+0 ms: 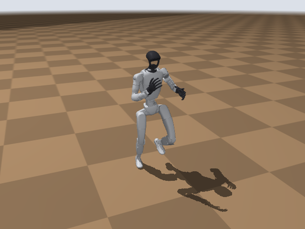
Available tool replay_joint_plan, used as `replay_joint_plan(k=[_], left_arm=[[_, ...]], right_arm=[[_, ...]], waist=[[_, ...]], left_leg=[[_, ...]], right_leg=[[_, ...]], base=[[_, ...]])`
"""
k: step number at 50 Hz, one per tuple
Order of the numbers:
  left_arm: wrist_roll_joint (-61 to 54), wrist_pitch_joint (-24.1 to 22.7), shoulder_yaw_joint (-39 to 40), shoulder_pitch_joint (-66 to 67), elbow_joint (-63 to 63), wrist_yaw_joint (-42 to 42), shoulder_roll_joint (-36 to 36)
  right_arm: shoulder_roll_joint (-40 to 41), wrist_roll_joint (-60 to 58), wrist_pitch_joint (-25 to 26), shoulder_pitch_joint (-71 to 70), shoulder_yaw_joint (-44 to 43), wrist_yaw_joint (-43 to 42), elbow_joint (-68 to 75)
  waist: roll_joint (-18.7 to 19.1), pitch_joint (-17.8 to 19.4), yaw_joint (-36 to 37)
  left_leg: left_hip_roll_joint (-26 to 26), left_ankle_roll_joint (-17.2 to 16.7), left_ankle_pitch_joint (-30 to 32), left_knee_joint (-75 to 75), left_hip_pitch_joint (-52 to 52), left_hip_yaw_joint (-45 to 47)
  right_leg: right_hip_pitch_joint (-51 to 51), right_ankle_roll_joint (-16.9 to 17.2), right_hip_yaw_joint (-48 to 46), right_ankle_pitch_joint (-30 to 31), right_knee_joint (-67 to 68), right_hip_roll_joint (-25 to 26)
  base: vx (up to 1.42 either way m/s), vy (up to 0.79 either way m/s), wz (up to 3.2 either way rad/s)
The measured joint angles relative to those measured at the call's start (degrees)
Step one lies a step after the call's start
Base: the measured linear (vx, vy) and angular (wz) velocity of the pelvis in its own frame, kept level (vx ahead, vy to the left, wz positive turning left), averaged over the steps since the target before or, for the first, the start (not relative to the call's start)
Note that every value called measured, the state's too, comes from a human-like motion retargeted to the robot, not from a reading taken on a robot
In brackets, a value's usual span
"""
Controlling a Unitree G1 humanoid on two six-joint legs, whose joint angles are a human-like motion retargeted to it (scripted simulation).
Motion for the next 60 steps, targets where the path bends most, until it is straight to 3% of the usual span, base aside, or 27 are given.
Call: replay_joint_plan(k=[3,5,7,8,10,12,15,17,19,21,25,28,30,32,35,38,40,43,45,47,50,52,55,57,58,60], left_arm=[[-2.0,0.5,4.4,10.1,-1.3,-5.0,-0.2],[-3.9,1.4,8.6,15.1,-3.4,-6.7,-2.1],[-6.7,2.1,10.5,16.5,-6.2,-7.2,-4.3],[-6.4,2.3,10.6,15.8,-7.5,-7.4,-4.9],[-3.1,2.4,8.6,9.8,-9.0,-5.8,-5.1],[0.7,2.2,3.4,-1.5,-7.2,-2.7,-4.8],[7.4,1.2,-8.8,-25.7,2.5,4.3,-3.9],[11.4,-0.1,-16.5,-46.7,9.9,10.4,-3.7],[14.9,-1.2,-18.3,-63.6,10.8,12.2,-5.5],[17.2,-2.7,-16.8,-76.4,9.3,13.5,-8.2],[17.2,-6.3,-14.3,-87.3,6.4,19.0,-10.4],[14.5,-8.0,-13.3,-86.6,4.5,16.8,-9.7],[13.9,-8.3,-13.3,-85.5,2.5,14.6,-8.4],[13.3,-7.8,-14.2,-83.1,0.5,12.8,-7.2],[10.9,-5.4,-14.8,-76.1,-1.0,9.0,-6.6],[18.4,-2.4,-11.6,-64.1,1.5,4.0,-6.7],[27.9,-2.6,-9.0,-51.6,6.7,9.2,-8.4],[23.6,-2.9,-4.1,-29.4,14.3,14.7,-14.3],[22.0,-3.2,-0.8,-18.0,14.7,11.9,-12.9],[23.8,-2.9,1.3,-9.5,11.6,8.9,-6.0],[20.1,-2.1,2.9,-1.1,7.1,4.7,3.3],[13.7,-1.4,4.6,3.0,5.0,2.0,5.3],[8.5,-0.7,7.6,7.2,2.5,-2.0,3.9],[8.8,0.2,8.4,7.3,1.5,-3.9,1.8],[9.0,0.9,8.5,6.5,1.0,-4.0,0.5],[8.2,2.5,7.8,3.4,-0.1,-2.9,-1.6]], right_arm=[[-0.1,1.0,-0.7,-0.5,3.3,2.1,-8.8],[-4.4,-18.1,2.1,0.0,3.8,0.7,-12.8],[-3.8,7.0,-1.6,4.9,7.0,8.6,-18.3],[-4.9,9.3,-1.8,7.2,7.0,10.2,-19.5],[-6.4,10.9,-1.0,11.4,5.9,13.1,-19.8],[-6.5,8.8,0.6,15.8,5.4,13.9,-15.9],[-4.7,4.8,1.5,24.2,6.0,9.9,-3.8],[-4.4,2.9,1.4,29.8,5.0,6.5,5.0],[-8.3,4.8,-0.2,37.0,2.1,7.9,6.2],[-15.4,8.5,-1.8,44.7,-2.0,11.1,3.1],[-26.4,17.1,-2.1,57.7,-8.9,14.6,-1.3],[-28.3,18.8,-0.9,65.5,-14.0,17.4,-1.7],[-27.7,17.3,0.6,68.3,-16.3,18.9,-1.0],[-26.2,14.5,2.5,69.1,-17.6,19.6,-0.3],[-24.4,10.4,4.3,67.5,-17.5,19.4,1.2],[-22.0,10.1,4.5,59.1,-12.8,19.0,8.3],[-20.3,6.9,3.4,47.4,-7.5,16.0,15.5],[-17.5,0.2,2.5,25.1,-0.9,12.4,16.1],[-13.7,1.9,2.7,11.1,1.9,13.3,11.8],[-10.1,4.4,2.0,3.3,3.6,12.0,5.7],[-8.1,7.3,0.3,-2.1,6.0,9.7,-3.9],[-8.6,8.2,0.0,-3.9,7.4,10.1,-8.7],[-9.2,9.7,-0.3,-4.4,9.4,12.3,-14.0],[-8.8,10.1,-0.3,-3.7,11.3,14.2,-15.8],[-9.0,9.9,-0.1,-3.1,11.8,15.0,-16.3],[-9.6,9.6,1.0,-0.9,11.9,16.2,-16.4]], waist=[[-4.2,-3.8,6.3],[-2.9,-3.7,10.7],[4.3,-2.3,12.2],[7.3,-2.2,11.6],[10.8,-1.0,8.7],[8.9,0.7,3.9],[3.3,5.4,-4.7],[3.0,7.5,-8.7],[4.3,7.9,-13.3],[6.8,6.4,-19.2],[13.1,0.9,-29.4],[15.6,-2.0,-33.5],[13.1,-2.4,-35.4],[8.4,-0.9,-35.3],[4.7,0.6,-31.4],[5.6,1.7,-25.0],[7.5,3.7,-20.8],[7.9,5.8,-15.6],[5.4,4.1,-10.5],[2.1,1.4,-3.1],[-3.2,-2.4,6.9],[-4.8,-4.0,9.7],[-1.4,-4.0,9.3],[2.8,-3.6,7.2],[4.9,-3.3,6.3],[8.4,-2.5,4.4]], left_leg=[[0.2,1.1,3.7,-38.1,9.4,9.4],[-0.9,-4.7,8.0,-70.8,23.1,14.9],[2.4,-14.0,10.2,-90.0,34.7,15.9],[4.6,-16.4,9.9,-93.2,37.5,15.5],[7.8,-17.1,11.1,-94.4,40.6,14.3],[6.3,-9.8,10.2,-87.8,39.3,11.0],[3.0,-1.6,-1.7,-64.7,32.3,4.6],[3.7,-1.2,-7.8,-54.9,29.6,1.8],[4.0,-1.5,-10.0,-54.4,31.1,-0.3],[4.4,-3.3,-8.2,-59.2,34.1,-1.9],[6.7,-9.8,7.6,-76.9,42.9,-4.2],[7.1,-13.7,21.6,-85.5,49.2,-5.4],[4.5,-13.7,22.9,-83.7,52.6,-5.1],[2.0,-11.7,17.7,-71.6,54.0,-5.8],[0.8,-8.8,9.4,-43.3,48.6,-8.0],[2.7,-4.0,2.4,-15.8,39.1,-9.1],[3.3,-2.2,-1.6,-2.6,32.9,-11.5],[2.7,-3.2,-4.0,4.2,25.9,-12.8],[0.0,-2.1,-4.1,1.6,19.9,-12.7],[-2.9,-1.8,-2.3,-8.5,16.5,-12.1],[-6.7,-1.9,1.4,-33.4,15.4,-10.7],[-7.0,-3.3,4.2,-56.3,19.7,-7.5],[-4.4,-10.4,11.5,-84.4,28.9,4.1],[-1.8,-14.9,19.3,-92.4,32.9,16.7],[-0.6,-15.4,22.4,-93.6,34.1,22.4],[0.8,-13.2,21.0,-92.9,35.3,27.2]], right_leg=[[7.6,2.4,1.8,15.8,-10.0,-2.6],[13.4,3.8,2.4,21.2,-11.6,-1.3],[19.5,2.4,-2.1,19.0,-4.6,3.4],[20.1,1.1,-5.8,16.2,3.0,4.5],[17.1,-1.7,-12.1,9.4,24.2,3.8],[8.8,-2.7,-11.5,2.5,48.5,-0.2],[-2.1,-1.0,-4.8,-7.4,75.1,-0.6],[-10.2,-0.1,-3.2,-10.3,84.7,1.9],[-17.6,-0.6,-3.7,-11.6,87.0,2.3],[-23.7,-2.2,-6.3,-11.1,82.1,0.4],[-27.0,-2.9,-13.8,-5.2,52.1,-0.9],[-19.4,0.4,-18.3,2.4,15.3,1.2],[-12.7,4.4,-18.3,6.7,-7.1,0.0],[-7.8,8.2,-14.5,7.0,-17.3,-2.3],[-5.4,9.2,-9.9,5.9,-18.9,-4.7],[-7.2,5.3,-11.4,9.2,-11.9,-5.0],[-11.8,3.3,-10.1,3.8,1.0,-3.3],[-13.7,0.1,-8.2,-4.1,14.1,-1.4],[-11.1,-0.8,-7.8,-5.2,11.0,-0.9],[-7.0,-0.6,-8.2,-2.2,5.8,-1.3],[0.7,1.5,-9.7,7.4,-4.4,-2.1],[5.5,3.2,-9.7,15.4,-8.4,-1.1],[12.9,4.1,-5.9,23.5,-8.4,5.7],[13.3,2.3,-5.9,22.7,0.8,10.4],[11.9,0.6,-8.4,20.6,8.4,10.9],[7.6,-3.5,-15.5,14.5,27.0,7.6]], base=[[1.32,0.21,-0.47],[1.37,0.31,-1.34],[1.36,0.40,-0.96],[1.27,0.42,-0.04],[1.13,0.36,0.70],[0.97,0.24,1.25],[0.88,0.12,1.72],[0.87,0.05,1.49],[0.91,0.03,1.17],[0.97,-0.03,0.94],[1.04,-0.16,0.51],[1.10,-0.30,0.47],[1.11,-0.39,0.72],[1.07,-0.42,0.46],[0.95,-0.37,-0.14],[0.81,-0.26,-0.63],[0.74,-0.17,-1.00],[0.80,-0.13,-0.92],[0.79,-0.09,-0.46],[0.84,-0.01,0.03],[0.89,0.08,0.70],[0.91,0.16,1.32],[0.89,0.13,1.87],[0.79,0.03,2.04],[0.72,0.02,1.92],[0.66,0.03,1.95]])
